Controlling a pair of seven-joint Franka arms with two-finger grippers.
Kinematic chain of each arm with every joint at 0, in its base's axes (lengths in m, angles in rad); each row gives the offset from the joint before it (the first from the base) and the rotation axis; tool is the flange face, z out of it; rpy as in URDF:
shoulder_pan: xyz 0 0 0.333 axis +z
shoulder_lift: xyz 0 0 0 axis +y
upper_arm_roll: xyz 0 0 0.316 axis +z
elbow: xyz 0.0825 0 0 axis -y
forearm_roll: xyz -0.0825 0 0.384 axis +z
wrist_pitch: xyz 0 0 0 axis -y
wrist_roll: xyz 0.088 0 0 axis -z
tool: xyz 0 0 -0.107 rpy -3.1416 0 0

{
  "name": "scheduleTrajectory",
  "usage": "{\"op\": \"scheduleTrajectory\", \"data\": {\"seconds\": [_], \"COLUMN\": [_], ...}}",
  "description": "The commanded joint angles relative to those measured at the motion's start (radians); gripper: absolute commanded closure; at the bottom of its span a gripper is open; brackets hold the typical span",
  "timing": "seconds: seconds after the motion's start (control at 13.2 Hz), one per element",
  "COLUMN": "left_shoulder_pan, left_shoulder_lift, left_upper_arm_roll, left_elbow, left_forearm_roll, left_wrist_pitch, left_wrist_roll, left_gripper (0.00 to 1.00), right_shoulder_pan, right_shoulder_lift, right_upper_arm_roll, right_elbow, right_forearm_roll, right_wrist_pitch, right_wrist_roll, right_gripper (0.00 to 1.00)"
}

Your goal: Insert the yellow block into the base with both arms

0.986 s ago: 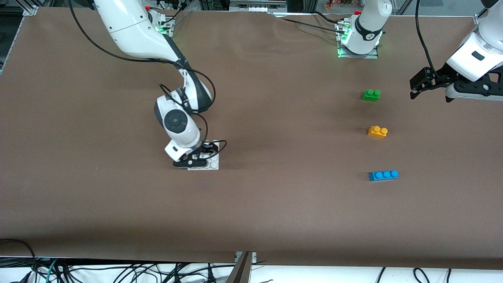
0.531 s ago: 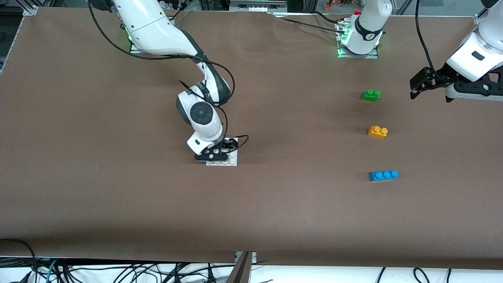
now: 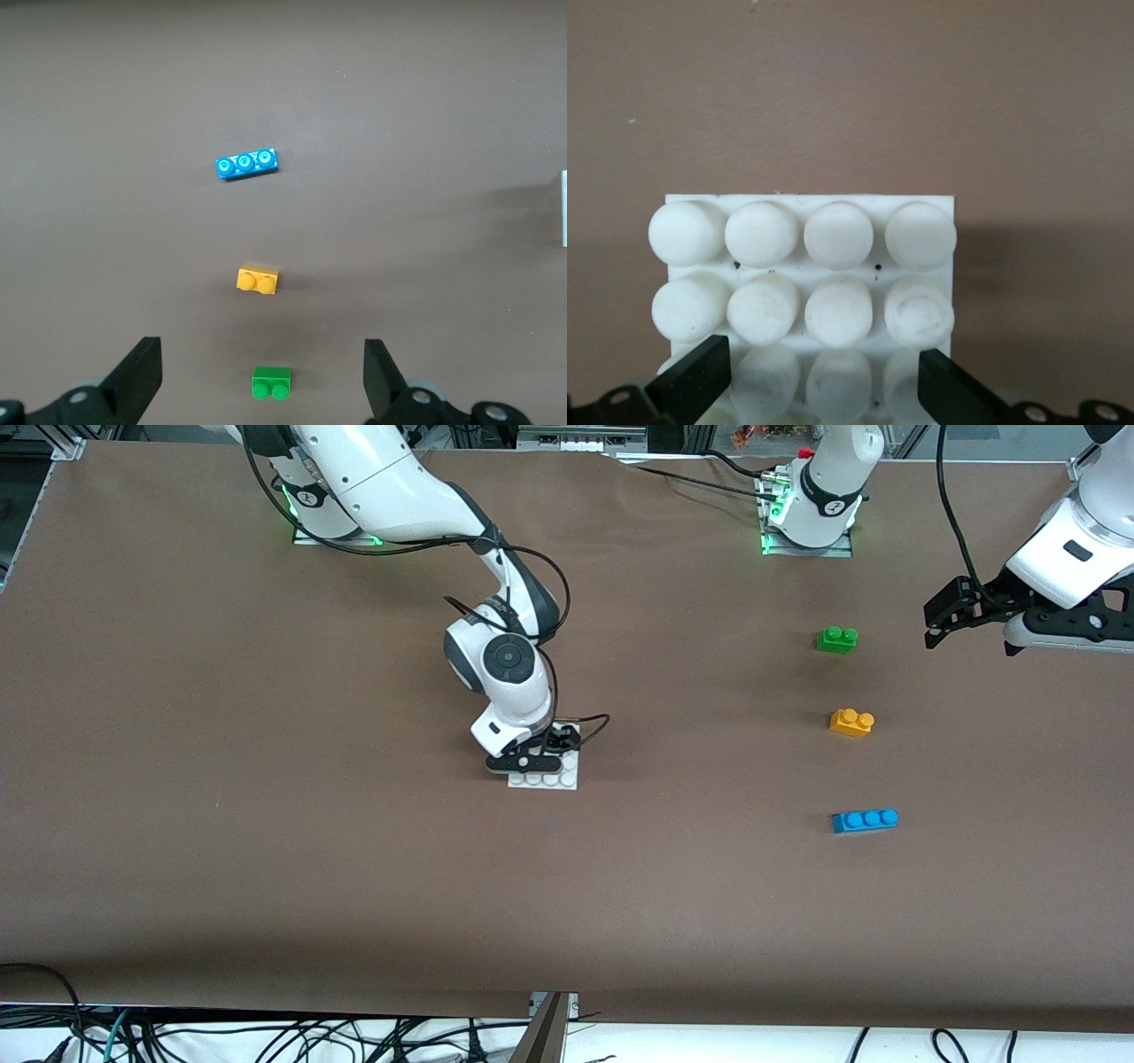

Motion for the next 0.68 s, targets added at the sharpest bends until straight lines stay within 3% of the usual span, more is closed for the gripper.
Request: {"op": "scheduleTrajectory", "data": {"seconds": [0.0, 0.61], "left_shoulder_pan": [0.000, 0.003], "left_shoulder_lift": [0.014, 0.028], "left_upper_arm_roll": [0.001, 0.002], "left_elbow": [0.031, 0.029], "left_forearm_roll": [-0.021, -0.021], "left_wrist_pitch": [-0.015, -0.015], "left_wrist_roll": [-0.007, -0.007], "left_gripper": [0.00, 0.00], "right_shoulder_pan": [0.030, 0.049], "right_shoulder_lift": [0.042, 0.035], "right_upper_arm_roll": [0.001, -0.002], "right_elbow": [0.057, 0.078], "right_forearm_roll": [0.017, 0.015], "right_wrist_pitch": [0.007, -0.002], "right_wrist_roll": [0.032, 0.044], "right_gripper": [0.00, 0.00]}}
